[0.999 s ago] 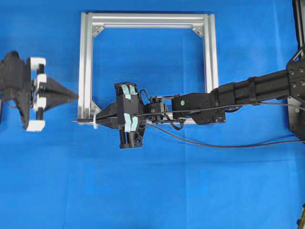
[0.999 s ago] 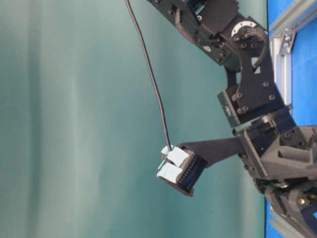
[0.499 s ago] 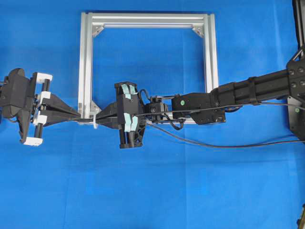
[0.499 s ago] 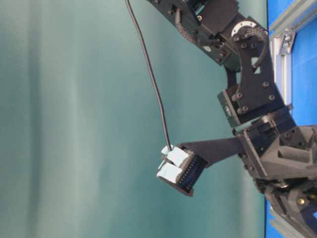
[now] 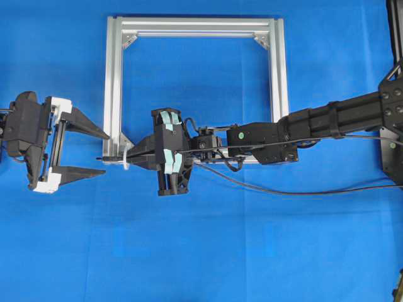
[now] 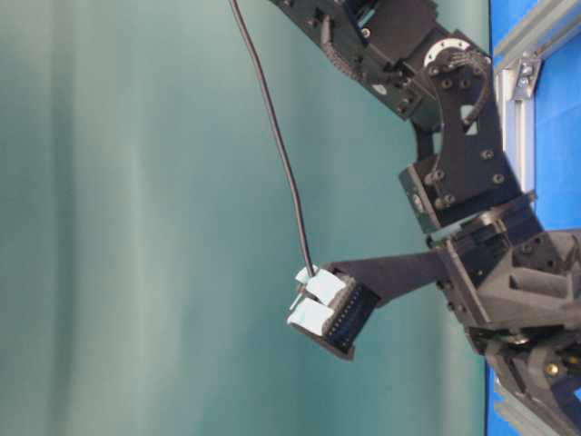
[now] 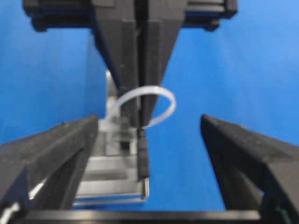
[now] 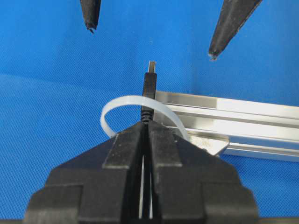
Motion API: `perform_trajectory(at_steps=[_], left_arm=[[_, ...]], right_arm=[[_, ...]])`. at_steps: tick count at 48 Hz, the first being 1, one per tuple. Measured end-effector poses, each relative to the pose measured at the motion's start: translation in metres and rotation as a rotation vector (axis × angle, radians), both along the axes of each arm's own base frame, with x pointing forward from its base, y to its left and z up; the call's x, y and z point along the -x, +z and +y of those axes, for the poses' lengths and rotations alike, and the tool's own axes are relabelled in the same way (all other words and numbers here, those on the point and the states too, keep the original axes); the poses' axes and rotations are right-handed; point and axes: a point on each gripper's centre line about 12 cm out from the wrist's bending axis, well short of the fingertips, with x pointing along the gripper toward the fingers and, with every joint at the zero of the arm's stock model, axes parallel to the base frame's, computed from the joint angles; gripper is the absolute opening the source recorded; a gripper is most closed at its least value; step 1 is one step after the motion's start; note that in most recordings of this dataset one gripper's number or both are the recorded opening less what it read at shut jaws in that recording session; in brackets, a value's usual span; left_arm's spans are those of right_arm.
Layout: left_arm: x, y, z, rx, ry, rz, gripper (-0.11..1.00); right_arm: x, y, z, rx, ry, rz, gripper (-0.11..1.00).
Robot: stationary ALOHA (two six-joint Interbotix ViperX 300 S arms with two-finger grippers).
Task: Insert the wire through the string loop located on the left side.
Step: 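Swing the left gripper down beside the loop, opened around the plug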
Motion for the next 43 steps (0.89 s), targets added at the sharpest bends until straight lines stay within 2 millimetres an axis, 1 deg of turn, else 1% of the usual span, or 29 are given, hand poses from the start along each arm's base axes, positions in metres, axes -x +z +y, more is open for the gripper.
perform_trajectory(at_steps=[5,13,23,31,35,43], left_arm=[[0.0,0.0,0.0,0.001,0.0,0.005,0.88],[-0.002,-0.005,0.0,-0.002,0.001,0.024,0.88],[-0.012,-0.031,-0.002,-0.016,0.002,0.132,0.87],[-0.021,-0.046,-0.003,-0.03,-0.001,0.19,0.87],[-0.024,-0.046,-0.003,-0.027,0.0,0.188,0.87],[-0.024,-0.046,-0.003,-0.027,0.0,0.19,0.87]], right_arm=[[0.0,0.0,0.0,-0.001,-0.001,-0.001,0.01],[0.0,0.0,0.0,0.0,0.0,-0.002,0.01],[0.0,0.0,0.0,-0.001,-0.001,-0.001,0.01],[0.0,0.0,0.0,-0.001,-0.001,0.0,0.01],[0.0,0.0,0.0,0.0,0.0,0.0,0.01],[0.0,0.0,0.0,-0.001,-0.001,0.0,0.01]])
